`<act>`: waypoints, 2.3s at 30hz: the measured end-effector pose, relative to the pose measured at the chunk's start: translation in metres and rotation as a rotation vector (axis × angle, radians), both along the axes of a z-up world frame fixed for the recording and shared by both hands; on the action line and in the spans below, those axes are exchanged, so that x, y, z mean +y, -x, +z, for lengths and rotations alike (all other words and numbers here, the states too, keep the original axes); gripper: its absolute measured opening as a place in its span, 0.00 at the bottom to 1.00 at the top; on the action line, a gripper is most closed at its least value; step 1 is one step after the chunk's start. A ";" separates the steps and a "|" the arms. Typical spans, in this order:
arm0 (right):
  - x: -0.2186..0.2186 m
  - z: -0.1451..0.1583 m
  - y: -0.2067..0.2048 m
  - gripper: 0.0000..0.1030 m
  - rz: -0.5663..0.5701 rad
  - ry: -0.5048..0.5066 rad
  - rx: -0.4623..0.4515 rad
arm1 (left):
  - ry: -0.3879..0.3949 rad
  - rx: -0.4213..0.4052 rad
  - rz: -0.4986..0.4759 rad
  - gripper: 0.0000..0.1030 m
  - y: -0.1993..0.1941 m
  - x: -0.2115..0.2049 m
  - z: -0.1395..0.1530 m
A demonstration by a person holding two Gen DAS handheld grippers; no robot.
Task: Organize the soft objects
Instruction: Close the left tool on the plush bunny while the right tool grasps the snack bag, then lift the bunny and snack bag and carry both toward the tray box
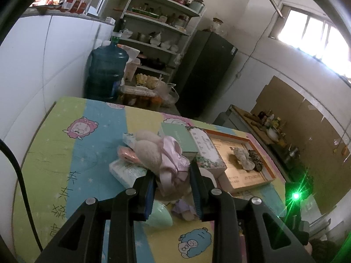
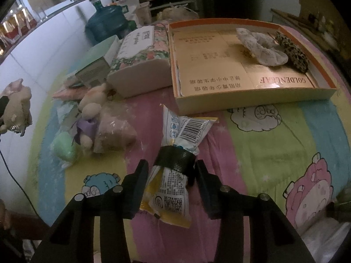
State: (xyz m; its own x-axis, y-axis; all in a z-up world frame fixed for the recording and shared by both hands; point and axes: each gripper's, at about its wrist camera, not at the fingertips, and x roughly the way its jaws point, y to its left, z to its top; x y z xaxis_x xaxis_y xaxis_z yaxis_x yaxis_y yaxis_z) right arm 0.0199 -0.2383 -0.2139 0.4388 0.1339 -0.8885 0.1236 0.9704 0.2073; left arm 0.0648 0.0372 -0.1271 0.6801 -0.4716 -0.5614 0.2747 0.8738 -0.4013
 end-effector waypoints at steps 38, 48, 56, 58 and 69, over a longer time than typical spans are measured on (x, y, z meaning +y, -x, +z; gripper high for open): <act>-0.061 0.100 0.036 0.37 -0.050 -0.032 -0.257 | -0.014 -0.050 -0.154 0.29 0.011 -0.098 0.037; -0.109 0.115 0.034 0.37 -0.111 -0.029 -0.293 | -0.012 -0.032 -0.220 0.29 0.001 -0.151 0.038; -0.148 0.118 0.027 0.37 -0.146 -0.026 -0.305 | -0.008 -0.028 -0.244 0.29 -0.011 -0.193 0.037; -0.159 0.117 0.024 0.37 -0.151 -0.028 -0.305 | -0.009 -0.024 -0.245 0.29 -0.015 -0.204 0.036; -0.205 0.104 0.002 0.37 -0.163 -0.041 -0.287 | -0.022 0.028 -0.239 0.29 -0.037 -0.252 0.020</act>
State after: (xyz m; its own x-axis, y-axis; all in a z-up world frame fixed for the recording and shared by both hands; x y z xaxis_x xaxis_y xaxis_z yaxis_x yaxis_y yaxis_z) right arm 0.0180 -0.4434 -0.1098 0.6889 0.0740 -0.7211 0.2079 0.9328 0.2943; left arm 0.1017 -0.2146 -0.1069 0.5346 -0.6049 -0.5902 0.4641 0.7937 -0.3931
